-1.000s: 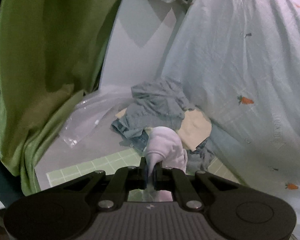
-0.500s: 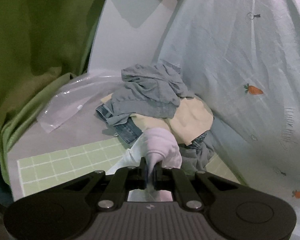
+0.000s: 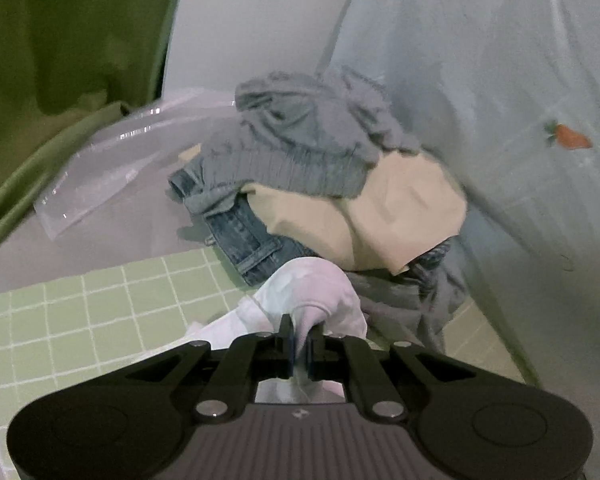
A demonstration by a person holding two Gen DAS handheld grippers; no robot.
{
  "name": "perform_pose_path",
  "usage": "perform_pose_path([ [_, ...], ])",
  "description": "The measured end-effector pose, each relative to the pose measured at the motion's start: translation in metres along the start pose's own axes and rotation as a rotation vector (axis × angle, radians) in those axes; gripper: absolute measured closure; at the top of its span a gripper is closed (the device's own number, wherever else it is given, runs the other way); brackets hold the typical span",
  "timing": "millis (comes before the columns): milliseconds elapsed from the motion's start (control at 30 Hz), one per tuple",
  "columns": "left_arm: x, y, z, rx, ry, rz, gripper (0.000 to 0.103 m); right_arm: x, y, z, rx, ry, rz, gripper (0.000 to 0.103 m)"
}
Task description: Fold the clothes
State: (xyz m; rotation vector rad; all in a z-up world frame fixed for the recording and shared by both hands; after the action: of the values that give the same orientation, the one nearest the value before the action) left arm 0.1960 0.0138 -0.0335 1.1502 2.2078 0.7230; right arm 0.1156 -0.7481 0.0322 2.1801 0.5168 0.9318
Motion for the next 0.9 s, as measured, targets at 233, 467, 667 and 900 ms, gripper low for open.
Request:
perform_pose_path([
  [233, -0.013, -0.004, 0.043, 0.095, 0.089, 0.057, 0.079, 0.001, -0.023, 0.074, 0.173, -0.063, -0.059, 0.077],
  [467, -0.019, -0.012, 0.024, 0.043, 0.113, 0.159, 0.053, -0.079, -0.030, 0.024, 0.112, -0.232, 0.026, 0.033],
  [667, -0.031, -0.018, -0.008, -0.014, 0.039, 0.158, 0.035, -0.142, -0.085, 0.012, 0.219, -0.326, 0.138, 0.033],
  [900, -0.054, -0.044, -0.039, 0.001, -0.019, 0.248, 0.035, -0.135, -0.114, 0.031, 0.233, -0.312, 0.150, 0.030],
])
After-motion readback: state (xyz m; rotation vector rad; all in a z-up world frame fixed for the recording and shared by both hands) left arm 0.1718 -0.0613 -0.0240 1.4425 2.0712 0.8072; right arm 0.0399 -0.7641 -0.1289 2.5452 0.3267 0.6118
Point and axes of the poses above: each gripper's, at about its wrist camera, not at the fingertips, and z roughly the way its jaws point, x to its left, y to its top, the point moved 3 cm from there along z, roughly the way its jaws point, and after that the axes turned 8 degrees about z, right-handed, at the moved point
